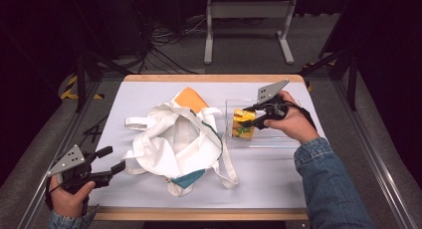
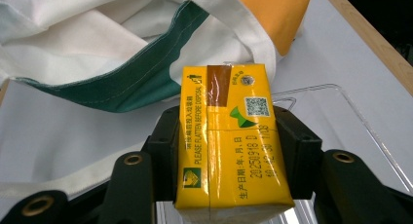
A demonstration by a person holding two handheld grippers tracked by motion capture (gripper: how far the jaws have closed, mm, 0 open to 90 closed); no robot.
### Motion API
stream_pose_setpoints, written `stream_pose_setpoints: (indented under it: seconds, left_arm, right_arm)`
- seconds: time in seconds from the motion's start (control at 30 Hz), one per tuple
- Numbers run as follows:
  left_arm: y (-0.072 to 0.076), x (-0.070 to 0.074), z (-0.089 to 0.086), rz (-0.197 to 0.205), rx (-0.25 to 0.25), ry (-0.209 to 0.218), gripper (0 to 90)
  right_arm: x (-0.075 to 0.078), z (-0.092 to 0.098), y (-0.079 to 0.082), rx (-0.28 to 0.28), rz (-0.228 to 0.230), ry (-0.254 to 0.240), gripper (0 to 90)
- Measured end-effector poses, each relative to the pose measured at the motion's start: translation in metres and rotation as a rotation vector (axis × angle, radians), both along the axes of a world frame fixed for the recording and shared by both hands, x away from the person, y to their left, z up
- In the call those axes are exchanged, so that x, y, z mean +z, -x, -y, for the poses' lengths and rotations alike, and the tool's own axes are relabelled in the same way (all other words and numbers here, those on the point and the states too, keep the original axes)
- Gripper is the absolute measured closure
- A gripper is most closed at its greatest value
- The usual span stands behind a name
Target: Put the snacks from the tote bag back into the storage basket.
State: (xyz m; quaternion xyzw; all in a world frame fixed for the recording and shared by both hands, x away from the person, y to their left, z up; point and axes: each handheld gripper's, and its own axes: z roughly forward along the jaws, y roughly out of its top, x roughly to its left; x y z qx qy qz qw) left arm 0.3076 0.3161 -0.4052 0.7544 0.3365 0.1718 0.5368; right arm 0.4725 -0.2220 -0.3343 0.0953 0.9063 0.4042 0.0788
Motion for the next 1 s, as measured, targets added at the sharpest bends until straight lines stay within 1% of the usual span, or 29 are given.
stream_pose_setpoints:
  seconds: [0.1,0.17,0.23,0.33,0.4,0.53,0.73,0.83,1.0]
  left_arm:
    - [0.000,0.000,0.000,0.002,-0.001,-0.003,25.2]
    - [0.000,0.000,0.000,0.001,0.001,-0.004,25.2]
    - [0.000,0.000,0.000,-0.001,0.002,-0.002,25.3]
    - [0.000,0.000,0.000,-0.001,0.002,-0.002,25.3]
    - [0.000,0.000,0.000,-0.001,0.003,-0.003,25.2]
    - [0.000,0.000,0.000,-0.001,0.002,-0.001,25.3]
    - [0.000,0.000,0.000,-0.002,0.004,-0.003,25.3]
    - [0.000,0.000,0.000,-0.002,0.003,-0.003,25.3]
    - [0.000,0.000,0.000,-0.003,0.002,-0.005,25.3]
  right_arm:
    - [-0.001,-0.001,0.000,0.011,0.008,0.008,51.7]
    - [-0.003,-0.003,0.001,0.021,-0.002,0.019,51.7]
    - [-0.004,-0.004,0.002,0.035,0.002,0.023,51.7]
    - [-0.006,-0.006,0.003,0.058,-0.012,0.028,51.7]
    - [-0.006,-0.007,0.004,0.070,-0.007,0.036,51.7]
    - [-0.009,-0.009,0.003,0.081,0.002,0.046,51.7]
    - [-0.016,-0.009,0.001,0.088,-0.018,0.074,51.6]
    - [-0.019,-0.008,0.000,0.088,-0.022,0.070,51.5]
    - [-0.024,-0.001,-0.002,0.067,-0.036,0.038,51.2]
